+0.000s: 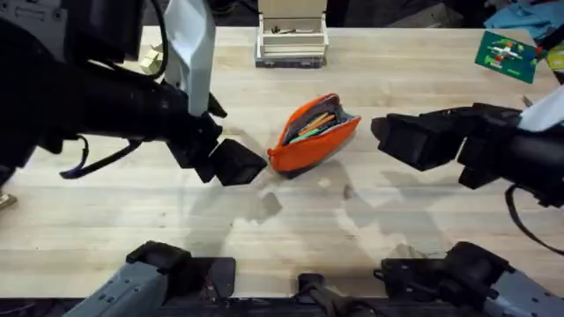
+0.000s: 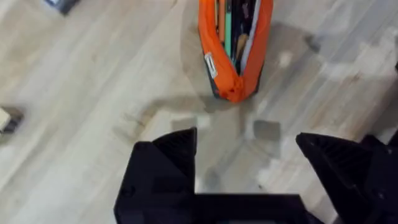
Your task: Unzip the bag, pick up the pens from the table one at a time and place them inside, then zip the bag closed.
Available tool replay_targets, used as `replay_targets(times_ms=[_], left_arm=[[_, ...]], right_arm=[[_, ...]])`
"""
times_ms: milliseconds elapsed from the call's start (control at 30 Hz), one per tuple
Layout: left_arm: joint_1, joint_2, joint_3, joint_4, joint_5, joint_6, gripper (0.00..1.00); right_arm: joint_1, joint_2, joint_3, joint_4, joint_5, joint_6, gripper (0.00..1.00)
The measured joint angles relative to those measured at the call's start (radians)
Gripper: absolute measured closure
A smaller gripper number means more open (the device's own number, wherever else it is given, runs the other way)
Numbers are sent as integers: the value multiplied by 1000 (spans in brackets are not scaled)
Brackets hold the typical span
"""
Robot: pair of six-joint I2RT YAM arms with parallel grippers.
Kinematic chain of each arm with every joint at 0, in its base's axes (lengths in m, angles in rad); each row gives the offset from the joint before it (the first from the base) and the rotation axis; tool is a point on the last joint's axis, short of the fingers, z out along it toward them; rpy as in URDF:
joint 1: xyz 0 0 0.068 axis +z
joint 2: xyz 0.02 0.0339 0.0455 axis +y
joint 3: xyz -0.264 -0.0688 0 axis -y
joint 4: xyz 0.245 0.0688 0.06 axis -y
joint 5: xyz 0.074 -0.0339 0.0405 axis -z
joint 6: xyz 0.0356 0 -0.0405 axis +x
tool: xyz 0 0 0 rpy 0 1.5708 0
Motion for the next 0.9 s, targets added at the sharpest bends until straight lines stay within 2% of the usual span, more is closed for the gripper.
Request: replay_targets(times_ms=[200, 500, 900], left_arm=[[1, 0, 0, 42, 18, 53, 7], [1, 0, 0, 35, -39, 87, 7], [3, 0, 0, -33, -38, 387, 8]], right_arm=[[0, 0, 0, 0, 0, 0, 4], [0, 0, 0, 0, 22, 0, 4], [0, 0, 0, 0, 30, 0, 4]])
